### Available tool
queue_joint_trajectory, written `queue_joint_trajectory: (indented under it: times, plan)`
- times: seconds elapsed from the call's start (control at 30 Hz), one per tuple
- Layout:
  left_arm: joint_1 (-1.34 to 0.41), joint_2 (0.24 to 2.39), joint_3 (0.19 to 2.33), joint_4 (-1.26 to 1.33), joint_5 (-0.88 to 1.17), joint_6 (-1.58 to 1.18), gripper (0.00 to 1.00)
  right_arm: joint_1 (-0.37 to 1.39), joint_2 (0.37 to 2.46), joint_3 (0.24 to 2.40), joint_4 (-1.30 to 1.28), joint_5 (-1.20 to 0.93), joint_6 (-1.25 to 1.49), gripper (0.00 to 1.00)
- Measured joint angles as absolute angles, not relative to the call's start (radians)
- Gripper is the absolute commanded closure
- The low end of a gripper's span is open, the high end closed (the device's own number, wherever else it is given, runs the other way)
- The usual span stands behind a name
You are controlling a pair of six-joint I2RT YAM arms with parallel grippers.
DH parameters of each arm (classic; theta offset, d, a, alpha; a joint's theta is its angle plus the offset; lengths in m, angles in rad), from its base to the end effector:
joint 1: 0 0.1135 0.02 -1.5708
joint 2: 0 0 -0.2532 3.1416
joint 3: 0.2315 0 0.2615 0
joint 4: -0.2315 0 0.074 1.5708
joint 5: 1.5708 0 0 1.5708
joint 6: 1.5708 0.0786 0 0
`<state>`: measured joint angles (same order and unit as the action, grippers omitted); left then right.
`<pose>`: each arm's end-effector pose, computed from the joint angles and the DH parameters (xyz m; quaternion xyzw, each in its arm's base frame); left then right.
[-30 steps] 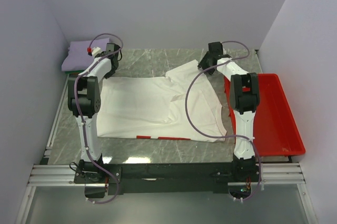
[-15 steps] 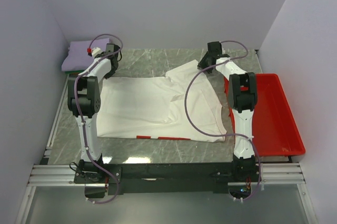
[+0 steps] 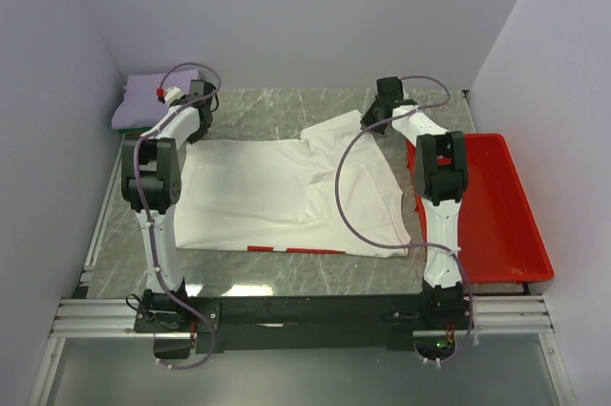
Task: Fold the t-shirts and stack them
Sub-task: Fold the tshirt
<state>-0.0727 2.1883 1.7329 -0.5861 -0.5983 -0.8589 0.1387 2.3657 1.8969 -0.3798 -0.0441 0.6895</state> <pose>0.4937 0.0084 0.1419 -0.4245 0.8224 0.1419 0.3511 0.5499 0.0803 0.1149 0.2468 0.9022 0.1610 0.3151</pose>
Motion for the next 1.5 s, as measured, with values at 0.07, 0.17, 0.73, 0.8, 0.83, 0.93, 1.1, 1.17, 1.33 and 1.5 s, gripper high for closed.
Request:
queue_joint_trajectory:
  times: [0.07, 0.17, 0.73, 0.8, 0.83, 0.93, 1.1, 1.17, 1.33, 1.5]
  plan:
    - [-0.068, 2.188, 1.724, -0.581, -0.597, -0.858, 0.99, 0.138, 2.341, 1.863, -0.378, -0.042, 0.686, 1.0]
    - [-0.062, 2.185, 1.705, -0.578, -0.589, -0.857, 0.99, 0.136, 2.277, 1.787, -0.368, -0.038, 0.681, 1.0]
    - [-0.048, 2.119, 1.686, -0.564, -0.563, -0.854, 0.99, 0.113, 1.951, 1.453, -0.279, -0.033, 0.663, 1.0]
    - [-0.048, 2.106, 1.681, -0.562, -0.563, -0.854, 0.99, 0.11, 1.922, 1.412, -0.271, -0.034, 0.665, 1.0]
    - [-0.047, 2.1, 1.676, -0.562, -0.563, -0.854, 0.99, 0.109, 1.903, 1.385, -0.267, -0.034, 0.666, 1.0]
    - [-0.047, 2.087, 1.661, -0.561, -0.564, -0.854, 0.99, 0.101, 1.837, 1.314, -0.259, -0.036, 0.674, 1.0]
    - [-0.047, 2.067, 1.621, -0.561, -0.564, -0.859, 1.0, 0.094, 1.724, 1.221, -0.234, -0.044, 0.691, 1.0]
    - [-0.046, 2.049, 1.597, -0.562, -0.563, -0.862, 0.99, 0.094, 1.678, 1.187, -0.225, -0.046, 0.695, 1.0]
    - [-0.04, 1.989, 1.538, -0.557, -0.561, -0.879, 0.99, 0.093, 1.575, 1.082, -0.2, -0.057, 0.707, 1.0]
    - [-0.032, 1.912, 1.457, -0.55, -0.553, -0.91, 0.99, 0.092, 1.488, 0.974, -0.185, -0.081, 0.721, 1.0]
